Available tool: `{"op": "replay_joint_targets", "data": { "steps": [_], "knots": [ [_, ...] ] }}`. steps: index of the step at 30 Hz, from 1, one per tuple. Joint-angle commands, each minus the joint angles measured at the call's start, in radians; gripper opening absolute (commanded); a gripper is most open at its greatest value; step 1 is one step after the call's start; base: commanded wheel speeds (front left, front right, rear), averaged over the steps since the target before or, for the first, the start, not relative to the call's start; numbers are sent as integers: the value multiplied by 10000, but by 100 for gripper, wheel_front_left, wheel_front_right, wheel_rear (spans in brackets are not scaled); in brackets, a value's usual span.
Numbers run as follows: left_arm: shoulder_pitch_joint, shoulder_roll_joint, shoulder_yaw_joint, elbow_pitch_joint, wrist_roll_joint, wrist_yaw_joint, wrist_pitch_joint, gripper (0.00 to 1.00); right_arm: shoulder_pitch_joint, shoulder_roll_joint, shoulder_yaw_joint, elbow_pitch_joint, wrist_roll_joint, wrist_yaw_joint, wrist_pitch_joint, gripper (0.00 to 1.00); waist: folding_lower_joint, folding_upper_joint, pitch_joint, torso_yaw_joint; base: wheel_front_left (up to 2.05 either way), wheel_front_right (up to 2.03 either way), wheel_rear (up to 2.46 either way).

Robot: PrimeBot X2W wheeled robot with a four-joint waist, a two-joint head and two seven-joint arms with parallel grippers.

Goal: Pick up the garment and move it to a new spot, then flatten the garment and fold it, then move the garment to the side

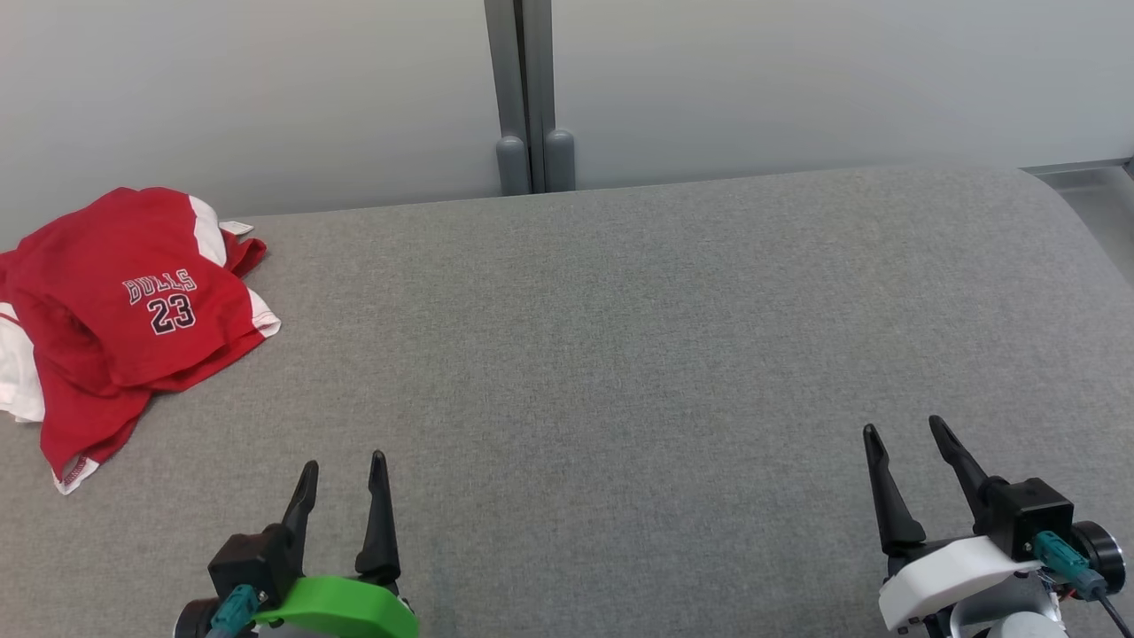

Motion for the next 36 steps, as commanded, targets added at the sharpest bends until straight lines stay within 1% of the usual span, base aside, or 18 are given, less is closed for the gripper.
{"op": "replay_joint_targets", "data": {
  "steps": [1,13,36],
  "knots": [
    [-113,74,-7,-6,237,53,-90,100,64,-60,15,-22,-210,3,-80,100,0,-1,-4,2,0,0,0],
    [-29,80,-86,176,884,121,-313,100,113,-68,35,30,-1055,2,-291,100,0,-1,-29,30,0,0,0],
    [-66,77,-75,336,729,110,-296,100,132,-66,46,65,-895,2,-292,100,0,-1,-42,52,0,0,0]
  ]
}}
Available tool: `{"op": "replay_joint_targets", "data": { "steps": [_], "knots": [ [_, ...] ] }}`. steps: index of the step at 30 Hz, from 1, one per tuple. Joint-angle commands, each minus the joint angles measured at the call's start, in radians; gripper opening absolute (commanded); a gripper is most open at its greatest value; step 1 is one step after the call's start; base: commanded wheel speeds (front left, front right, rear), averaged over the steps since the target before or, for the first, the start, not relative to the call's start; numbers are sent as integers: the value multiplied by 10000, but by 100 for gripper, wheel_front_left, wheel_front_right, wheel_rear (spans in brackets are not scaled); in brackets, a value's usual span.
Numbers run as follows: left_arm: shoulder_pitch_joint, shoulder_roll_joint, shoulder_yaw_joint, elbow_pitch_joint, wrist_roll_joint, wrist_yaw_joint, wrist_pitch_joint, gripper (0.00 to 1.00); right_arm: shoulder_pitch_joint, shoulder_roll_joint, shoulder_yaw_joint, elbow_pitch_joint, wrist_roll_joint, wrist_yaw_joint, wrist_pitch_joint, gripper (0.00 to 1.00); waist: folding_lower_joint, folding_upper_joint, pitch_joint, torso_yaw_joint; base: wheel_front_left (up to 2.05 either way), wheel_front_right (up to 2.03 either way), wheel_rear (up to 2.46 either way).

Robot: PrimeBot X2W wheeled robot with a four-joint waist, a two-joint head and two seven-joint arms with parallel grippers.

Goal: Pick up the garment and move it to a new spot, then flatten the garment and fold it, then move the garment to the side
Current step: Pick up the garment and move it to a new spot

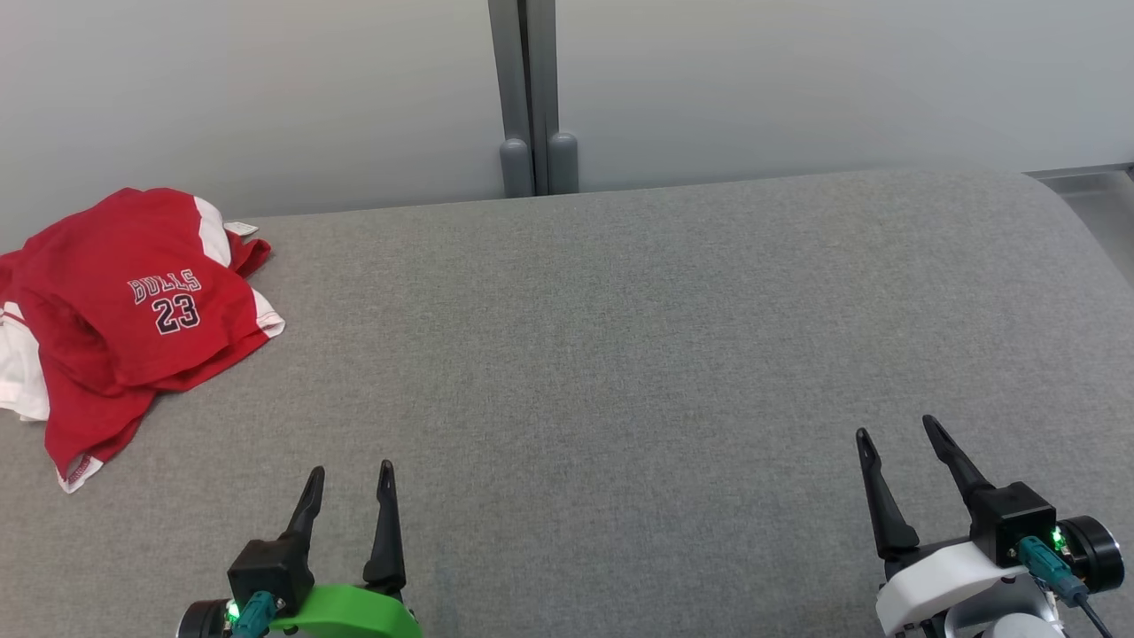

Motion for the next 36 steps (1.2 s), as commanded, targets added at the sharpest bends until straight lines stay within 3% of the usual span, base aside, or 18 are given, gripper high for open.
{"op": "replay_joint_targets", "data": {
  "steps": [1,10,15,29,36],
  "knots": [
    [-66,66,9,9,-90,37,-35,100,127,-53,-6,9,25,1,-51,100,0,-1,2,4,0,0,0],
    [-76,66,-3,34,-121,43,-35,100,161,-53,-33,-97,133,1,-51,100,0,-1,-3,76,0,0,0],
    [-239,65,-97,8,-54,-17,-23,100,230,-47,-228,-73,229,-1,-51,100,0,-1,-4,890,0,0,0],
    [-144,60,254,-84,74,-131,-22,100,111,-48,39,-16,800,-4,-51,100,0,-1,-52,4335,0,0,0],
    [17,59,560,-286,51,-82,-21,100,-94,-53,308,80,804,-4,-51,100,0,-1,92,4858,0,0,0]
  ]
}}
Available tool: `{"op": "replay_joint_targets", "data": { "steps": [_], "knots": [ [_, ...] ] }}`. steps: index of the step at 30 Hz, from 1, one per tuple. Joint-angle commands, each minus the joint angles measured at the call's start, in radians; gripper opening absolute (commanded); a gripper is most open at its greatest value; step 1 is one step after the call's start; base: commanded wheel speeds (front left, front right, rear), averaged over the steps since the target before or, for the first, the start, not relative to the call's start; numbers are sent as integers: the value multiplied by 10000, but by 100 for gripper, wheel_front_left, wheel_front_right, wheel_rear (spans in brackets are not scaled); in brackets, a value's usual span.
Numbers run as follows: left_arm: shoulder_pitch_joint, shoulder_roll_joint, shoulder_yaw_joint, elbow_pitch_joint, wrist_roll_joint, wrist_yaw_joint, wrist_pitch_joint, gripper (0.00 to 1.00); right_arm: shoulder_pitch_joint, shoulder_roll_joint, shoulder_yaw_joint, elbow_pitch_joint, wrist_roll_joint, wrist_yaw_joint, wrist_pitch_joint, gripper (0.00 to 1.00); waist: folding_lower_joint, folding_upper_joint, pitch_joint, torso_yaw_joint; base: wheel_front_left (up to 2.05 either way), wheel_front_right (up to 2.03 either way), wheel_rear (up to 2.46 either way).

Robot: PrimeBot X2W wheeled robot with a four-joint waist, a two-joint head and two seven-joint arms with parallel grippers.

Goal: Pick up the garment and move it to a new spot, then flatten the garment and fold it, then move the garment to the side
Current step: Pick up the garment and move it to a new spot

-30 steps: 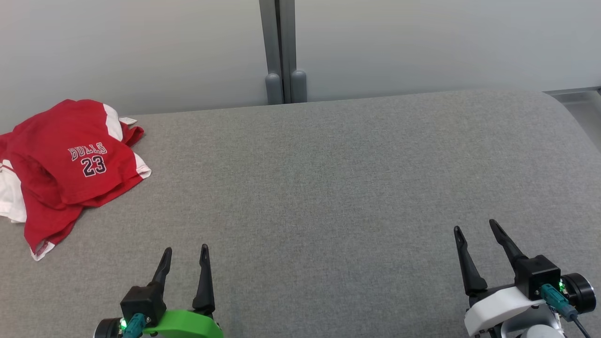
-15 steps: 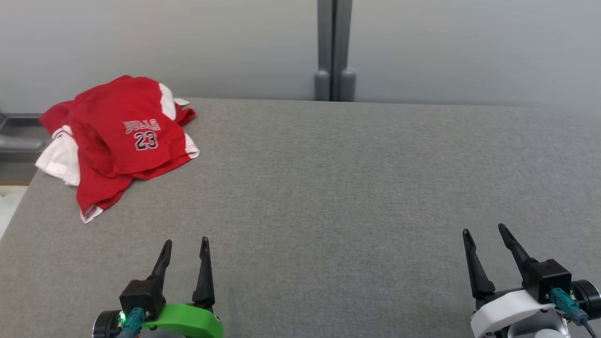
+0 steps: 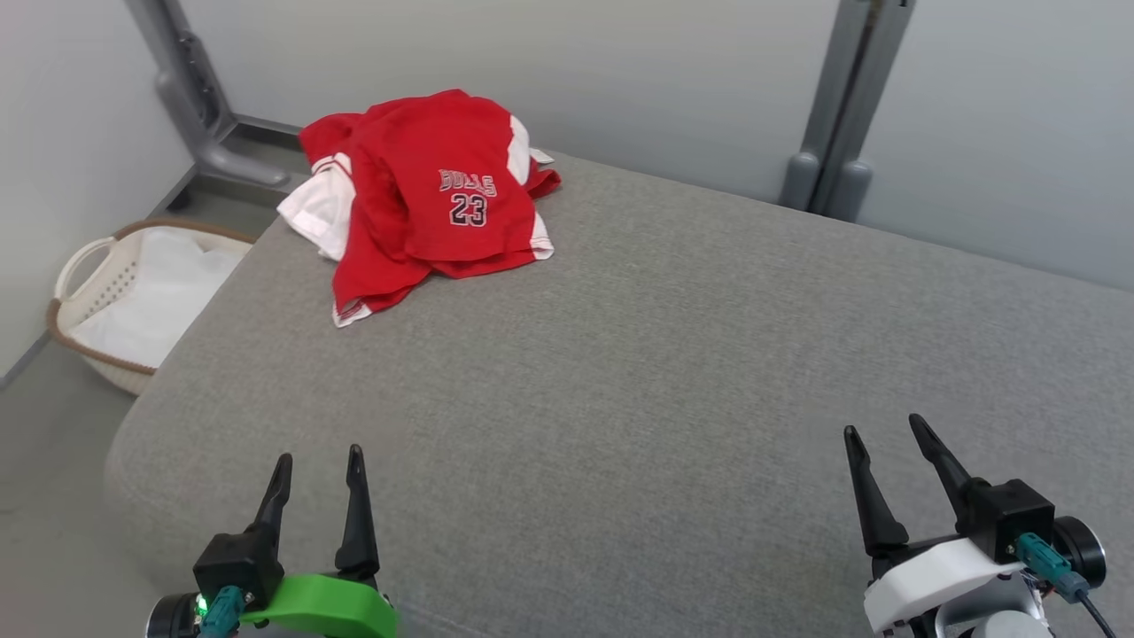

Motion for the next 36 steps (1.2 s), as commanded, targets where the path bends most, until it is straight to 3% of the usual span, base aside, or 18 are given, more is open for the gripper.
{"op": "replay_joint_targets", "data": {
  "steps": [1,15,20,26,32,36],
  "knots": [
    [115,47,71,-78,-46,38,-4,100,-84,-51,32,64,-43,-10,-49,100,0,0,126,569,0,0,0],
    [-411,225,888,-338,401,-167,-5,100,88,-54,-81,-27,-113,-10,-49,100,0,0,104,518,0,0,0],
    [-1631,765,1699,-723,441,-280,-4,100,18,-53,-39,-135,-290,-10,-49,100,0,0,317,140,0,0,0],
    [-3995,1868,2271,-551,417,-543,-4,100,-405,-55,135,-327,-785,-10,-49,100,0,0,1134,-666,0,0,0],
    [-6816,2871,2136,806,376,-727,450,100,-1018,-55,242,-573,-1378,-10,-49,100,0,0,2268,-1556,0,0,0],
    [-8217,3076,2142,2223,104,-796,721,100,-1321,-55,361,-809,-1616,-10,-49,100,0,0,3072,-2075,0,0,0]
  ]
}}
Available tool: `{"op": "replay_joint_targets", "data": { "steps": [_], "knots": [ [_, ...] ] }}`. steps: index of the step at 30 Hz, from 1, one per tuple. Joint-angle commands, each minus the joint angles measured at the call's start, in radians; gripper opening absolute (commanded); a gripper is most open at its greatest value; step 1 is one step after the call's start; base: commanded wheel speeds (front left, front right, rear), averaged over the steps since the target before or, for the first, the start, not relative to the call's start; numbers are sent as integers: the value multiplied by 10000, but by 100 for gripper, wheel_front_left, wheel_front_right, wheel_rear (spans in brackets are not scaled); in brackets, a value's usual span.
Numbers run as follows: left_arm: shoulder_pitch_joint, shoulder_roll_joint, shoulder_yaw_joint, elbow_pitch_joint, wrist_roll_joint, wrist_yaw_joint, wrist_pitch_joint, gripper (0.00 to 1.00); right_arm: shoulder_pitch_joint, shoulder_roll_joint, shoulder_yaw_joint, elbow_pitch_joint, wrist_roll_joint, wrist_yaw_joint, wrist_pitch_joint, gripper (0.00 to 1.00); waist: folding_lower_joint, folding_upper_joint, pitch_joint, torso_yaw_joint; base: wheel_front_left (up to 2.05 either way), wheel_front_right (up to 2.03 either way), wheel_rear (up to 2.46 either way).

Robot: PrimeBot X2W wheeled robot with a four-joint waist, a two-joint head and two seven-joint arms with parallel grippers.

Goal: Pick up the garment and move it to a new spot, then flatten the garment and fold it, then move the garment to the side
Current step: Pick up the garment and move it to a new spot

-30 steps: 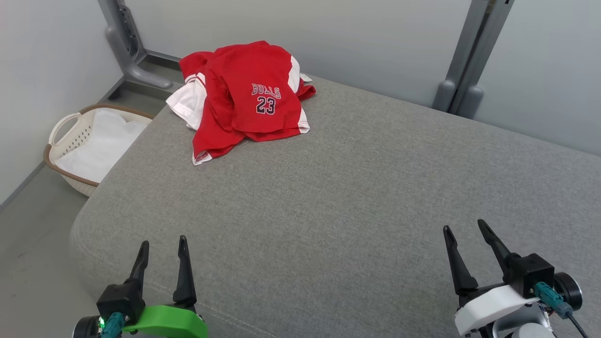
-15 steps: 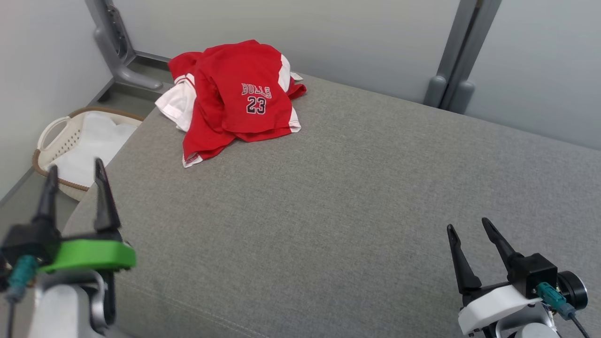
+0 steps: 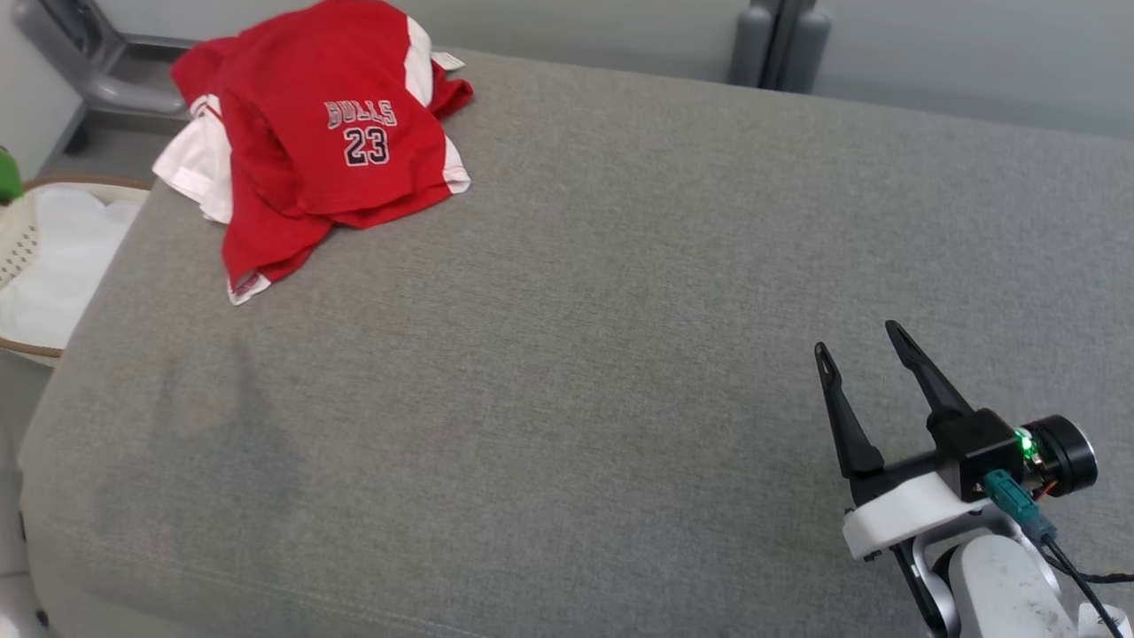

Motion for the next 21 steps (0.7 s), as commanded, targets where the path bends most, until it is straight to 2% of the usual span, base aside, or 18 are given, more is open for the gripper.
{"op": "replay_joint_targets", "data": {
  "steps": [1,3,5,12,21],
  "knots": [
    [-405,-135,121,432,-303,-53,100,100,-192,-57,37,-132,-119,-10,-49,100,-1,0,1307,-1085,0,0,0],
    [-891,-211,360,1167,-706,-57,266,100,-303,-55,121,-293,-217,-10,-49,100,-1,0,1716,-1286,0,0,0],
    [-1244,-34,347,1935,-699,-46,353,100,-418,-53,245,-452,-319,-10,-49,100,-1,0,2099,-1491,0,0,0],
    [-2015,71,283,4273,-939,-64,624,100,-770,-50,340,-1210,-481,-10,-49,100,-1,0,3123,-2048,0,0,0],
    [-2458,-60,-335,5948,-1118,-201,1136,100,-936,-51,130,-1676,-694,-10,-49,100,-1,0,3835,-2202,0,0,0]
  ]
}}
